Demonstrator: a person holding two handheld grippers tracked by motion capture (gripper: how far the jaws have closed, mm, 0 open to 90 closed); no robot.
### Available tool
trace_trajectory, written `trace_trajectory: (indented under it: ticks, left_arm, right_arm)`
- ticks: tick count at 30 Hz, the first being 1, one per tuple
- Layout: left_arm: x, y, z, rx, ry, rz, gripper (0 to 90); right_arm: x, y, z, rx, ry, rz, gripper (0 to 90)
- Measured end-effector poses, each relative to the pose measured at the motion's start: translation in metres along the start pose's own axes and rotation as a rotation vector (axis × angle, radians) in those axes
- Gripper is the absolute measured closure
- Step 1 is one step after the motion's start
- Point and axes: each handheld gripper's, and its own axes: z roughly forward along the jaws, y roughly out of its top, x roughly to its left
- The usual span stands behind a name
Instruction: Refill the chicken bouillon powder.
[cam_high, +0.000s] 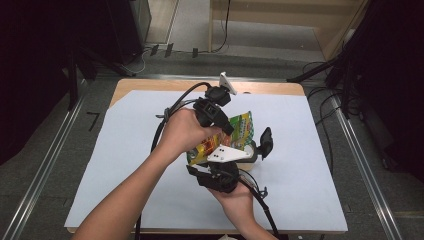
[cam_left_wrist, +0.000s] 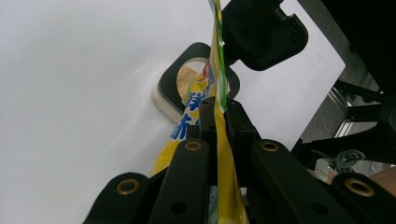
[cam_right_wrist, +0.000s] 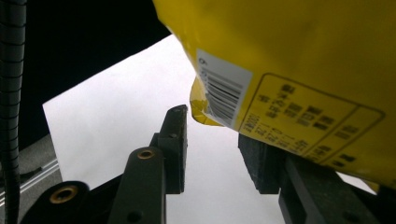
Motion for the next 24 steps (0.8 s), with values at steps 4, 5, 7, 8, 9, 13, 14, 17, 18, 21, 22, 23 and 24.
trace_trajectory:
  ticks: [4,5,7,8,9,13,14,17,18,21,22,23,24]
  left_arm:
    - [0.004,-0.005,-0.001,-0.007,-0.015,-0.006,88.7]
    - [0.005,-0.005,-0.001,-0.008,-0.016,-0.007,88.7]
    - [0.005,-0.005,-0.001,-0.008,-0.017,-0.005,88.8]
    - [0.005,-0.005,-0.001,-0.009,-0.015,-0.003,88.7]
    - [0.004,-0.005,-0.001,-0.012,-0.016,-0.003,88.7]
    - [0.004,-0.005,-0.001,-0.008,-0.014,-0.001,88.7]
    - [0.003,-0.004,-0.001,-0.006,-0.014,-0.002,88.8]
    - [0.001,-0.002,-0.001,-0.003,-0.003,0.004,88.9]
    - [0.0,0.0,-0.002,-0.005,-0.003,0.01,88.9]
    - [-0.003,0.006,-0.004,-0.006,0.007,0.014,88.9]
    - [-0.004,0.008,-0.004,0.003,0.014,0.016,88.9]
    - [-0.005,0.009,-0.004,0.002,0.02,0.017,88.9]
    - [-0.006,0.011,-0.003,0.009,0.032,0.022,88.9]
  right_arm:
    - [0.001,-0.003,0.003,0.01,0.001,0.004,63.2]
    - [0.0,-0.003,0.003,0.012,0.002,0.005,63.2]
    - [0.0,-0.003,0.003,0.015,0.004,0.004,63.3]
    - [0.0,-0.003,0.003,0.016,0.004,0.004,63.4]
    - [0.0,-0.003,0.003,0.014,0.001,0.003,63.6]
    - [0.0,-0.003,0.003,0.011,0.002,0.001,63.5]
    - [0.0,-0.003,0.003,0.007,0.003,0.003,63.7]
    - [-0.001,-0.001,0.0,0.001,0.015,0.014,67.2]
    - [-0.002,0.0,0.0,0.0,0.015,0.013,67.1]
    - [-0.003,0.005,-0.005,-0.013,0.018,0.021,66.9]
    - [-0.003,0.006,-0.006,-0.018,0.02,0.023,66.8]
    - [-0.004,0.008,-0.006,-0.016,0.021,0.03,66.3]
    - [-0.005,0.009,-0.007,-0.014,0.027,0.037,65.7]
